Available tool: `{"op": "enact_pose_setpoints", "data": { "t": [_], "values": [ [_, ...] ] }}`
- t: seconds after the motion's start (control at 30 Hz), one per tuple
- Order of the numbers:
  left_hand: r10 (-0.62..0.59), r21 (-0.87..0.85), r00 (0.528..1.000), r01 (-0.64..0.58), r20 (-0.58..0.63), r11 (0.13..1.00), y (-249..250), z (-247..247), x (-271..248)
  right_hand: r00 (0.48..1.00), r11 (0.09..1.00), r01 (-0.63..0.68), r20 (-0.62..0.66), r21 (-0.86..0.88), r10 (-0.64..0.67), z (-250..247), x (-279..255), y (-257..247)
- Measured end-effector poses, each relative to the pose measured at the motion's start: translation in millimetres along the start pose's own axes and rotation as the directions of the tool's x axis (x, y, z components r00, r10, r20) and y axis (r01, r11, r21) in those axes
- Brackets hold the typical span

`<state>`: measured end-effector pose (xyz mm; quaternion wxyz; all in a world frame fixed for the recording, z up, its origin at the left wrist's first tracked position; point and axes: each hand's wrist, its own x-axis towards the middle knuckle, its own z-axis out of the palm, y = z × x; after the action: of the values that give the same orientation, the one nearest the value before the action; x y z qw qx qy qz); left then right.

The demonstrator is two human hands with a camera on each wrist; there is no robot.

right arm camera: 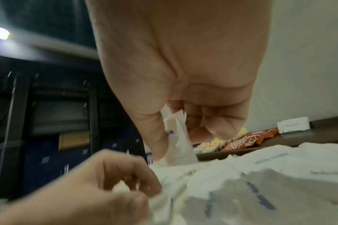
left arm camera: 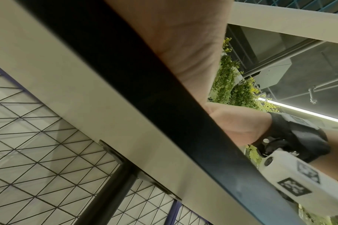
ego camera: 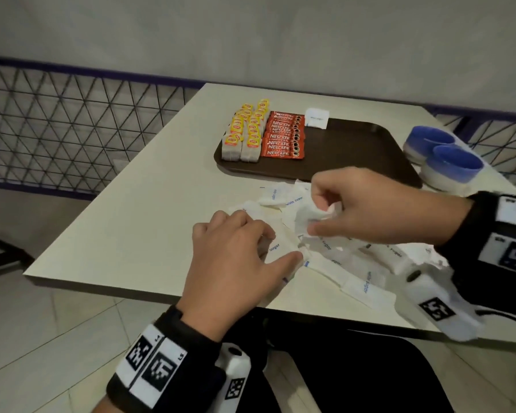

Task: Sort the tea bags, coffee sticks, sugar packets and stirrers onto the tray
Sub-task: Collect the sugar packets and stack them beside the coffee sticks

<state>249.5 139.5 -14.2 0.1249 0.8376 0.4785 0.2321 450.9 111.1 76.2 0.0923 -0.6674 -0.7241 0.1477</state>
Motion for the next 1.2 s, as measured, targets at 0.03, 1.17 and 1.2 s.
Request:
{"op": "enact_pose_setpoints", "data": {
  "t": [0.03,1.17,1.2],
  "values": [
    [0.009,-0.025,1.000,-0.009,-0.011,1.000,-1,0,-1,0.999,0.992,-0.017,-0.047,0.127,0.024,-5,-6,-1],
    [-0.070,-0.831,0.991,-0.055,-0.113,0.554,20,5,-3,0.782,0.300,0.354,-0.456,0.886,0.425,92,-71,39],
    [-0.044,-0.820,0.993,-0.065,-0.109,0.568,19,6,-4,0.782,0.296,0.345,-0.447,0.891,0.435,90,-72,39]
  ]
}}
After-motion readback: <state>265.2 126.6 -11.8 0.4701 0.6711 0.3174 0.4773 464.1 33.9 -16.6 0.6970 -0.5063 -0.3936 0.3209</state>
